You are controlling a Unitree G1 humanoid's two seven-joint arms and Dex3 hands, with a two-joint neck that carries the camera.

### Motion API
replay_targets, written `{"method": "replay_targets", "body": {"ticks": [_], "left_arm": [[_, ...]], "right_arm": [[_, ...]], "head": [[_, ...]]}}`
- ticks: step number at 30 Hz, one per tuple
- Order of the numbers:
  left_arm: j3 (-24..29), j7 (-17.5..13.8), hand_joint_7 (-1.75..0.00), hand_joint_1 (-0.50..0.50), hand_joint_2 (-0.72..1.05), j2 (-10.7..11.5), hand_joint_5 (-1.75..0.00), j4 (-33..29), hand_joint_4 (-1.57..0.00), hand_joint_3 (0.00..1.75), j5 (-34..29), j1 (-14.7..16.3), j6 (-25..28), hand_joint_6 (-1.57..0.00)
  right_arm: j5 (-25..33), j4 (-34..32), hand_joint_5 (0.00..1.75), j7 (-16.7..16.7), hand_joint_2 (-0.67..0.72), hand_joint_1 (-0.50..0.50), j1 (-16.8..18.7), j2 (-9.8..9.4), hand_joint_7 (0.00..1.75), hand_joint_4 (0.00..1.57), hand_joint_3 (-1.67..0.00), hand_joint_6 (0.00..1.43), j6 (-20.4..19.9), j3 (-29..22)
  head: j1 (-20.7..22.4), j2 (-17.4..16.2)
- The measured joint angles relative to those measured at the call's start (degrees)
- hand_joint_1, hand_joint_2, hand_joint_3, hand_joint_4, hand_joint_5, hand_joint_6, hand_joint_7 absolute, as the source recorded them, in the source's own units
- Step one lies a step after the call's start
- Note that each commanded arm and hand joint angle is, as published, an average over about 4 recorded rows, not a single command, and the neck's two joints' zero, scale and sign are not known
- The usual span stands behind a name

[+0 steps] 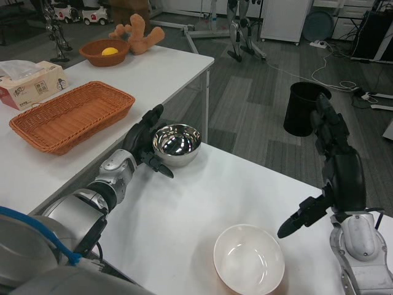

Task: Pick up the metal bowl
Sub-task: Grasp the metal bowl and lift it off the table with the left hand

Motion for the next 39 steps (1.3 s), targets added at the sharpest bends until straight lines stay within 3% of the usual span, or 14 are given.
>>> {"method": "replay_targets", "body": {"ticks": [3,11,15,18,20,22,25,26,29,31,34,39], "left_arm": [[-0.1,0.0,-0.4,-0.47,-0.19,0.0,-0.08,0.0,0.0,0.0,0.0,0.0,0.0,-0.41],[-0.8,0.1,-0.82,-0.27,0.05,0.0,-0.69,0.0,-0.01,0.07,0.0,0.0,0.0,-0.52],[-0.8,0.2,-1.06,-0.07,0.16,0.0,-0.74,0.0,-0.04,0.09,0.0,0.0,0.0,-0.67],[-0.9,0.2,-1.12,0.06,0.23,0.0,-0.8,0.0,-0.06,0.09,0.0,0.0,0.0,-0.69],[-0.9,0.2,-1.13,0.04,0.29,0.0,-0.77,0.0,-0.07,0.13,0.0,0.0,0.0,-0.73],[-0.9,0.2,-1.2,-0.05,0.34,0.0,-0.77,0.0,-0.09,0.17,0.0,0.0,0.0,-0.78],[-0.9,0.2,-1.48,-0.08,0.43,0.0,-1.03,0.0,-0.19,0.24,0.0,0.0,0.0,-0.99],[-1.0,0.2,-1.59,-0.08,0.47,0.0,-1.21,0.0,-0.25,0.26,0.0,0.0,0.0,-1.09],[-1.0,0.2,-1.68,-0.06,0.52,0.0,-1.64,0.0,-0.46,0.26,0.0,0.0,0.0,-1.26],[-1.1,0.2,-1.69,-0.06,0.47,0.0,-1.75,0.0,-0.56,0.26,0.0,0.0,-0.1,-1.28],[-1.1,0.2,-1.71,-0.04,0.47,0.0,-1.75,-0.6,-0.64,0.26,0.0,0.1,-0.3,-1.28],[-1.0,0.1,-1.71,-0.01,0.52,0.0,-1.75,-5.5,-0.6,0.35,0.2,0.5,-0.5,-1.26]], "right_arm": [[0.0,0.0,0.0,0.0,0.65,-0.4,0.0,0.0,0.0,0.0,0.0,0.0,0.0,0.0],[0.0,0.0,0.0,0.0,0.66,-0.39,0.0,0.01,0.0,0.0,0.0,0.0,0.0,0.0],[0.0,0.0,0.0,0.0,0.66,-0.38,0.0,0.01,0.0,0.0,0.0,0.0,0.0,0.1],[0.0,0.0,0.0,0.0,0.65,-0.4,0.0,0.0,0.0,0.0,0.0,0.0,0.0,0.1],[0.0,0.0,0.0,0.0,0.66,-0.41,0.0,0.01,0.0,0.0,0.0,0.0,0.0,0.2],[0.0,0.0,0.0,0.0,0.66,-0.39,0.0,0.01,0.0,0.0,0.0,0.0,0.0,0.3],[0.1,0.0,0.0,0.0,0.65,-0.38,0.0,0.07,0.0,0.0,0.0,0.0,0.0,0.4],[0.2,0.0,0.0,0.0,0.65,-0.38,0.0,0.09,0.0,0.0,0.0,0.0,0.0,0.4],[0.2,0.0,0.0,0.0,0.66,-0.38,0.0,0.11,0.0,0.0,0.0,0.0,0.0,0.5],[0.3,0.0,0.0,0.0,0.66,-0.38,0.0,0.13,0.0,0.0,0.0,0.0,0.0,0.5],[0.3,0.0,0.0,0.0,0.66,-0.38,0.0,0.15,0.0,0.0,0.0,0.0,0.0,0.5],[0.4,-0.1,0.0,0.0,0.65,-0.38,0.0,0.48,0.0,0.0,0.0,0.0,-0.1,0.5]], "head": [[0.1,0.0],[0.1,-0.1],[0.1,-0.1],[0.1,-0.1],[0.1,-0.2],[0.1,-0.3],[0.2,-0.3],[0.2,-0.4],[0.2,-0.3],[0.2,-0.2],[0.2,-0.2],[-0.6,0.6]]}}
